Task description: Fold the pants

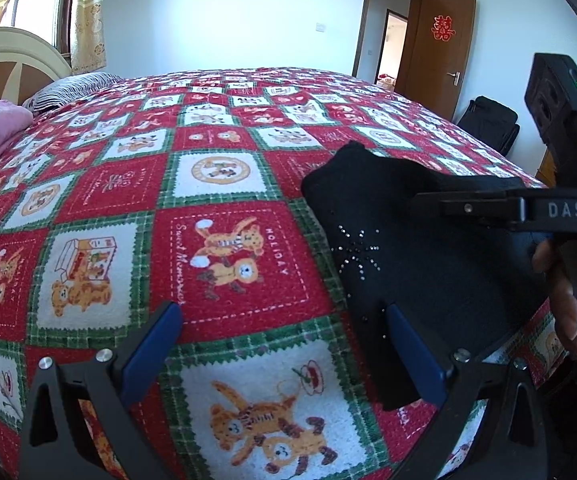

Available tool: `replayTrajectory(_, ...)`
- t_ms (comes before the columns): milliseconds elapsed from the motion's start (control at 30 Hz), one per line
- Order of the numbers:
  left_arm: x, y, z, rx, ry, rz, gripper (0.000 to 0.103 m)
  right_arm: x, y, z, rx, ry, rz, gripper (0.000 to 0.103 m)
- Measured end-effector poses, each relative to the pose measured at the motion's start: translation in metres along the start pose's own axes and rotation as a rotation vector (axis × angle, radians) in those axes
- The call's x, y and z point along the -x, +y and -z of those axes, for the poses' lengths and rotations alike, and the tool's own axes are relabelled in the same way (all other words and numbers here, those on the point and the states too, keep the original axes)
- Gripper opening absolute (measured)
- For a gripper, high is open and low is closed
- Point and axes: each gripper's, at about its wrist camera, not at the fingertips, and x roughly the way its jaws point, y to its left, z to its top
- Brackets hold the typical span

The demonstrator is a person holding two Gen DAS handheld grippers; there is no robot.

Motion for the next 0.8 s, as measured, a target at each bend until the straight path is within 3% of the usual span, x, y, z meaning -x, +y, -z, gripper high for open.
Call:
replayTrajectory(267,0.019,0.000,-0.013,0.017,-0.028,-0.007,0.103,0.054,0.010,0.038,0.123,-0.037,0.107,0.050)
replayTrajectory(433,0.017,-0.018,-0.023,-0.011,-0.033,0.019,0.103,0.060,-0.009,0.077,0.124,0.069,0.140,0.050)
replayTrajectory(633,-0.016,-0.040,-0.018,-0.098,0.059,-0.010,0.103,0.062,-0.017,0.082,0.121,0.036,0.118,0.050)
replayTrajectory(800,-0.012,-0.033,-0.018,-0.061,0.059,0.003,0.103,0.079,-0.030,0.079,0.063,0.000,0.064,0.050)
